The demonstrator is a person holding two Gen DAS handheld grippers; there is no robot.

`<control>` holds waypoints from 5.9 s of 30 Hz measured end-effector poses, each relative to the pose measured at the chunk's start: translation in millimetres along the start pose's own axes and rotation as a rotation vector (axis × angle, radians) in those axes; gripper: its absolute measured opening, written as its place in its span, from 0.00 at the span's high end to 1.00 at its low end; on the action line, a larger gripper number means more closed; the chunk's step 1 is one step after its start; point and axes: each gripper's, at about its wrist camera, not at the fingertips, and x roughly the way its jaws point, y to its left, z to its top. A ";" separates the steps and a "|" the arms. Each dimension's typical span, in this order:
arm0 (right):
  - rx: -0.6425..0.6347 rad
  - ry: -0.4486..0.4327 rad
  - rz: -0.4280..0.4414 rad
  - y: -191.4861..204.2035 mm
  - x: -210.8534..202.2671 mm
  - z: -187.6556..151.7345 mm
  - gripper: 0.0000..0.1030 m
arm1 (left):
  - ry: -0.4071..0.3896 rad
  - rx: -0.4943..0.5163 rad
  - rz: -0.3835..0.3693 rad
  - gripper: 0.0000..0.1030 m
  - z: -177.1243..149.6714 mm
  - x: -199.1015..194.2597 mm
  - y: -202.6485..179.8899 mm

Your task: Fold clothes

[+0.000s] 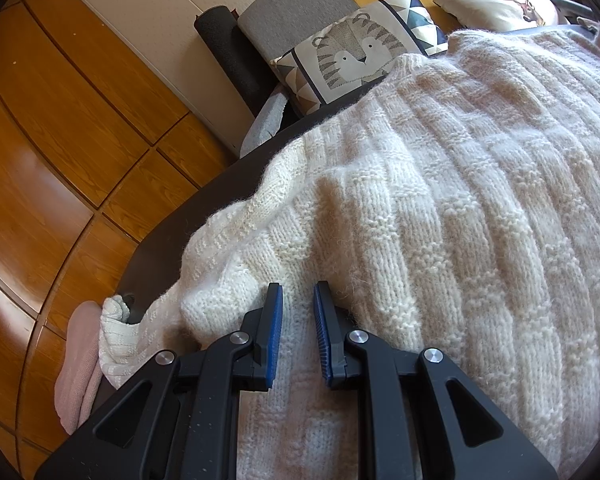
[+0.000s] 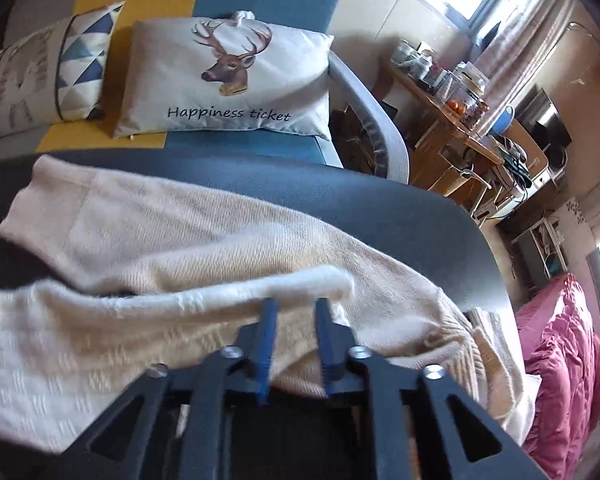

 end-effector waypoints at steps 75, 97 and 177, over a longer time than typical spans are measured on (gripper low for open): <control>0.165 -0.102 0.271 182.7 -77.3 -59.9 0.81 | 0.004 0.002 0.012 0.83 2.3 -2.5 3.8; 0.306 -0.030 0.243 162.9 -102.6 -84.4 0.78 | 0.014 0.005 -0.001 0.83 3.5 -7.2 7.5; 0.075 -0.211 0.310 339.2 -129.5 -44.9 0.75 | 0.316 -0.418 0.037 0.88 -37.8 211.5 266.5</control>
